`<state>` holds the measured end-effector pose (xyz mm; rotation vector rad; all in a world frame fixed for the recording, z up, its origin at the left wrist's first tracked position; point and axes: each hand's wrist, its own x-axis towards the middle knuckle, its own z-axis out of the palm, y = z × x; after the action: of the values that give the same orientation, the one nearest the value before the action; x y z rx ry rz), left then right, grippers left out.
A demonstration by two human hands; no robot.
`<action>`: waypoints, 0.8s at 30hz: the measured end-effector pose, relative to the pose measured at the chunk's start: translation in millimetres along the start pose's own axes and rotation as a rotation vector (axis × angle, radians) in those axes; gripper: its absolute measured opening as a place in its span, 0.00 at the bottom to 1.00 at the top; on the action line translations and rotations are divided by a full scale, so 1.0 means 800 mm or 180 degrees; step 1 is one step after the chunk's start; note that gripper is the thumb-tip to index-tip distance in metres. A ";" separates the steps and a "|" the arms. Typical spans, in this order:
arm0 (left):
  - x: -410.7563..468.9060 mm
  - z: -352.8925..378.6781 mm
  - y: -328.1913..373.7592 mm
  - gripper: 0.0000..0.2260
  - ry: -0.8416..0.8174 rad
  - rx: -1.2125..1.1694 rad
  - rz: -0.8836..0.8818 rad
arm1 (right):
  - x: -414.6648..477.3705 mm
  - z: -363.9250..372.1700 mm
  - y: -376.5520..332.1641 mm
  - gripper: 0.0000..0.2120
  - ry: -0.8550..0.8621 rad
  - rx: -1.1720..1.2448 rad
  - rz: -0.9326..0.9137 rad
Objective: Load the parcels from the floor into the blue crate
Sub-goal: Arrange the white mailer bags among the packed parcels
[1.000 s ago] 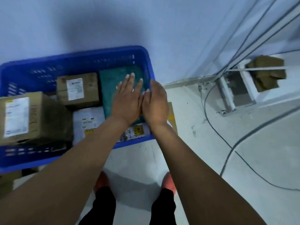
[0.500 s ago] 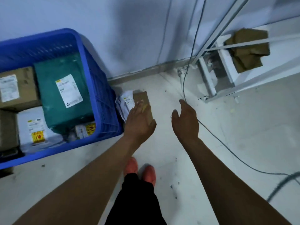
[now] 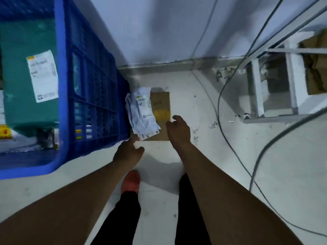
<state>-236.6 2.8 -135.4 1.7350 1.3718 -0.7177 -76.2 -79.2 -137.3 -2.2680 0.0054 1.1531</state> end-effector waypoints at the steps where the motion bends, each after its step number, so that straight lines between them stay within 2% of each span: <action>1: 0.027 0.012 0.000 0.22 0.0041 -0.0191 -0.0126 | 0.023 0.012 0.008 0.22 -0.0121 -0.0028 0.0063; 3: 0.086 0.037 0.007 0.22 0.0130 -0.0527 -0.0301 | 0.070 0.033 0.025 0.21 -0.0267 0.0066 0.0213; 5: 0.152 0.062 0.020 0.26 0.0271 -0.0933 -0.0465 | 0.118 0.057 0.039 0.18 -0.0387 0.0234 0.0298; 8: 0.240 0.085 0.034 0.34 0.0626 -0.1477 -0.0620 | 0.185 0.096 0.053 0.15 -0.0511 0.0091 0.0101; 12: 0.340 0.096 0.028 0.49 0.1176 -0.2039 -0.0966 | 0.266 0.168 0.069 0.17 -0.0864 0.0181 0.0182; 14: 0.369 0.099 0.024 0.60 0.1124 -0.2615 -0.1126 | 0.290 0.198 0.075 0.18 -0.1009 0.0239 0.0197; 16: 0.387 0.100 0.016 0.66 0.1026 -0.2771 -0.1119 | 0.305 0.216 0.076 0.20 -0.1015 0.0552 0.0268; 17: 0.389 0.100 0.013 0.65 0.0985 -0.2768 -0.1109 | 0.307 0.219 0.072 0.20 -0.0935 0.0643 0.0271; 19: 0.380 0.099 0.013 0.56 0.0928 -0.2914 -0.1081 | 0.302 0.214 0.060 0.20 -0.0873 0.0808 0.0293; 21: 0.356 0.090 0.020 0.49 0.0902 -0.3112 -0.0978 | 0.286 0.193 0.041 0.16 -0.0843 0.0896 0.0262; 24: 0.301 0.065 0.041 0.38 0.0735 -0.3003 -0.0894 | 0.238 0.148 0.019 0.12 -0.0773 0.0966 0.0307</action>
<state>-141.8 80.0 -351.4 0.8923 1.7400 0.0453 -48.8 16.1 -338.8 -1.8709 0.1840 1.3709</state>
